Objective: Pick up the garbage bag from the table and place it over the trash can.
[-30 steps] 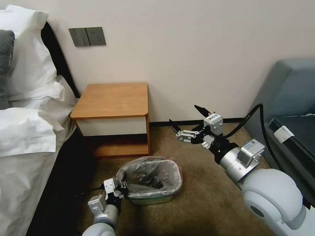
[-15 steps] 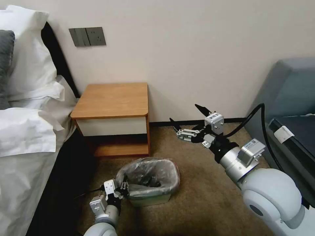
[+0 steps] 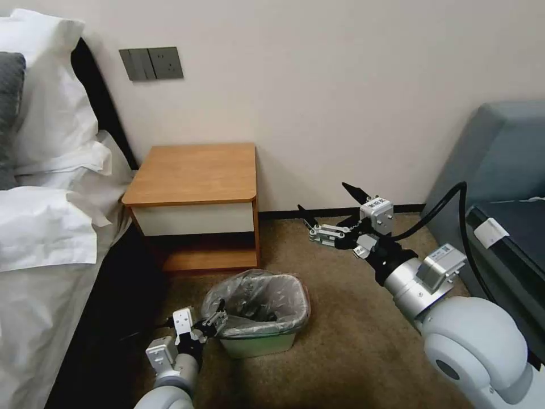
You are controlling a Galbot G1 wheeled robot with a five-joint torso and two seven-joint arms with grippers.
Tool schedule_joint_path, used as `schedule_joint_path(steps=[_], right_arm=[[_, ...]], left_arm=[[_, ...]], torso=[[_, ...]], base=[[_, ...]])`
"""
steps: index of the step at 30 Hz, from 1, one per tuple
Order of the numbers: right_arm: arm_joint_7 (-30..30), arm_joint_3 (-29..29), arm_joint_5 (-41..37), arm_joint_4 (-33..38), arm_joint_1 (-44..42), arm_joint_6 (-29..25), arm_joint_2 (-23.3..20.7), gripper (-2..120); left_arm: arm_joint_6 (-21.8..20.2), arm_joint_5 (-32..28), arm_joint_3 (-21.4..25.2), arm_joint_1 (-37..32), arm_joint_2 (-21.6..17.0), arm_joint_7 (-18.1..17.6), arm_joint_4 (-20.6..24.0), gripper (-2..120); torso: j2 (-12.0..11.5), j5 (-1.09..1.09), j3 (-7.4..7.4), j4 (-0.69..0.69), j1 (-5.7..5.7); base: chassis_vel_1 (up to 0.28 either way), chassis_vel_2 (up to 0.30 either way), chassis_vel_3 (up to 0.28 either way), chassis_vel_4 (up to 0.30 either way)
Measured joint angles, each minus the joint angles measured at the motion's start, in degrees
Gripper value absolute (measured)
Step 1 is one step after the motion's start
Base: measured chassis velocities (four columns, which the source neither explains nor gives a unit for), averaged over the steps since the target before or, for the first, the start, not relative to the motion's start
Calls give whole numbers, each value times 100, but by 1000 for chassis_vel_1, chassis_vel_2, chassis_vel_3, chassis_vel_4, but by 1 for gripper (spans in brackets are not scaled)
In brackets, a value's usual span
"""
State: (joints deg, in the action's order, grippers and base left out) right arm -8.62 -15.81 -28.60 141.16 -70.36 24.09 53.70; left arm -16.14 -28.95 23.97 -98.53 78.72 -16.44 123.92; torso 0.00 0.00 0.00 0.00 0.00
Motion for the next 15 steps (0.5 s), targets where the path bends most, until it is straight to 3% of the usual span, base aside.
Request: schedule_joint_path(steps=[3, 5, 6, 9, 10, 13, 15], right_arm=[[1, -9, 53, 5, -101, -24, 64, 100], [22, -124, 218, -34, -385, -140, 248, 100], [22, -124, 218, -34, -385, -140, 248, 100], [142, -463, 733, -277, -905, -608, 560, 100], [142, -463, 733, -277, -905, -608, 560, 100], [279, -914, 1332, -553, -1667, -1161, 1044, 100], [302, -1007, 1608, -658, -1963, -1395, 1243, 100]], left_arm=[[158, 37, 23, -49, 1, 80, 87, 100], [568, 162, 71, -106, 11, 324, 272, 100], [568, 162, 71, -106, 11, 324, 272, 100], [1361, 619, 134, -150, 31, 700, 502, 100], [1361, 619, 134, -150, 31, 700, 502, 100], [2115, 1217, 230, -281, 85, 998, 764, 100], [2292, 1448, 331, -394, 115, 1110, 875, 100]], torso=[[0, 0, 0, 0, 0], [0, 0, 0, 0, 0], [0, 0, 0, 0, 0], [0, 0, 0, 0, 0], [0, 0, 0, 0, 0], [0, 0, 0, -1, 0], [0, 1, 0, -2, 0]], base=[[0, 0, 0, 0], [0, 0, 0, 0], [0, 0, 0, 0], [0, 0, 0, 0], [0, 0, 0, 0], [0, 0, 0, 0], [0, 0, 0, 0]])
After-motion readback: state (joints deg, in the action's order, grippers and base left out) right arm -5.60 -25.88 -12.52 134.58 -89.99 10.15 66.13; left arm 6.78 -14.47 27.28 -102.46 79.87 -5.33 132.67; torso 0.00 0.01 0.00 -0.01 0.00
